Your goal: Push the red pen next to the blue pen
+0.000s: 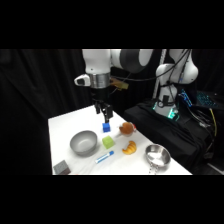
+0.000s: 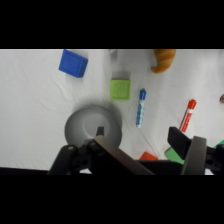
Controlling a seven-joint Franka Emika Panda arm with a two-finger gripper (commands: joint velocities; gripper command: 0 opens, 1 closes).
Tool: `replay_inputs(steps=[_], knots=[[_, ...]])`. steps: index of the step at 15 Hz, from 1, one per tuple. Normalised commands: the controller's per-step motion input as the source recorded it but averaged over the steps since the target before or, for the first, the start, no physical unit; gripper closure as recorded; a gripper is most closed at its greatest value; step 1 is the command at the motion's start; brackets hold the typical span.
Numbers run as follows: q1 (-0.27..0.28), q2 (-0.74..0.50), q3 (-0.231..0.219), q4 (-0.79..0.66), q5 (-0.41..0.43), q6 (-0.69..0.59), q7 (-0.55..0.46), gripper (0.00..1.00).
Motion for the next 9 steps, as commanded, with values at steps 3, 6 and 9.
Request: replay_inputs(steps=[3, 6, 9], knots=[[0.002, 0.03, 0.028, 0.03, -0.020, -0.01, 0.05, 0.00], [0.069, 0.12, 0.062, 0.14, -0.069, -0.01, 0.18, 0.00], [0.134, 0.21, 0.080, 0.27, -0.118, -0.03, 0.27, 0.00]])
